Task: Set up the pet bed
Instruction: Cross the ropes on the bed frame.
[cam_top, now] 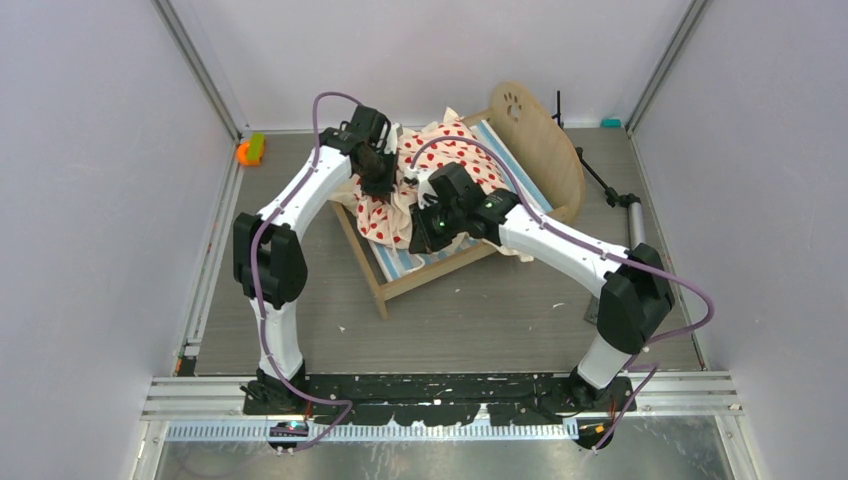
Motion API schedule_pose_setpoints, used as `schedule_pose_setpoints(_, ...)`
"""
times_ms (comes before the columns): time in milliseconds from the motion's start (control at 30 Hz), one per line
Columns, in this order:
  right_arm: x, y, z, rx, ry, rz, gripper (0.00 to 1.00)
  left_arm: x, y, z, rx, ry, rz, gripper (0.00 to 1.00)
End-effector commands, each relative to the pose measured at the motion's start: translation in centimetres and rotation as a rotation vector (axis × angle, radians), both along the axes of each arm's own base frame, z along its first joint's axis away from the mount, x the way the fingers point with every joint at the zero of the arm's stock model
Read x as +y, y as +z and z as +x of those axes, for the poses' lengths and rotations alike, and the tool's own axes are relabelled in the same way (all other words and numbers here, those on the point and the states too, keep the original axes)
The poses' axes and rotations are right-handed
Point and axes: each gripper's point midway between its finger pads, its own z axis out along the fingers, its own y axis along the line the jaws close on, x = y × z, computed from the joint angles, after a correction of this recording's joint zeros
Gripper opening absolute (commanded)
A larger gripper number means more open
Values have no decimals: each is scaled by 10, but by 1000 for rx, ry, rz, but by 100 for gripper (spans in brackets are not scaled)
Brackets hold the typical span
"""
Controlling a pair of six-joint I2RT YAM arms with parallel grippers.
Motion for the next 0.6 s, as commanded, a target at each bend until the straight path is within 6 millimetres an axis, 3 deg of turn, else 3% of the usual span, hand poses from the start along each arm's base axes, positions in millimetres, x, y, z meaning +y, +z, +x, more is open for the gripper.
schedule_pose_setpoints(0,-1,11,13,-63,14,-6,5,9,17,14,-89,18,7,0)
schedule_pose_setpoints(367,-11,-8,26,-102,28,-122,6,8,17,14,-89,17,6,0)
schedule_pose_setpoints(567,-6,-11,34,-105,26,-131,6,9,16,15,-86,19,8,0)
